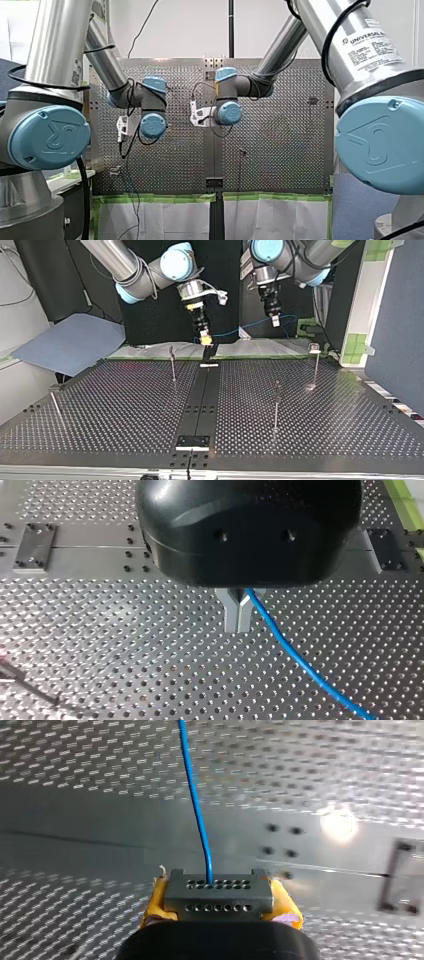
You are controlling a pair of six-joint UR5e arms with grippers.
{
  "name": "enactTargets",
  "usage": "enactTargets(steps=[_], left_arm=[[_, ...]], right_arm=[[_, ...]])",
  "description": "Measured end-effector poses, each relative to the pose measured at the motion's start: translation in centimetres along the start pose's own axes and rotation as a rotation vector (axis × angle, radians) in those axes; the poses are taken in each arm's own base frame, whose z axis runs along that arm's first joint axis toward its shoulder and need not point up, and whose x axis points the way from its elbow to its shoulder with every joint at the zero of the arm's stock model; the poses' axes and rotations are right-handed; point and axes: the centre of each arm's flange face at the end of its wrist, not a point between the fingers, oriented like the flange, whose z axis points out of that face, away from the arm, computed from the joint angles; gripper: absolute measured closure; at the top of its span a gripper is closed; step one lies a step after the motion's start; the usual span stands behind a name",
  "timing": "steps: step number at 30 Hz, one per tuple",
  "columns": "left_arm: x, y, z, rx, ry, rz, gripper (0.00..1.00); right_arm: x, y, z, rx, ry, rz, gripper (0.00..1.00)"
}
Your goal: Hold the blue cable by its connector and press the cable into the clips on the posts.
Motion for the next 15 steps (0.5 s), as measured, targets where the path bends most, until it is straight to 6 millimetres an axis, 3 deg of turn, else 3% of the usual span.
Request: enactTargets(steps=[5,15], left_arm=[[-1.3,0.0,0.3,0.014,0.004,-0.018,0.99],[-5.5,0.8,2.2,-0.016,-0.027,-0.09,0.99]], right_arm=[[3.1,0.0,0.2,0.011,0.027,0.012,1.0],[4.4,0.1,0.7,0.011,0.033,0.035,1.0]])
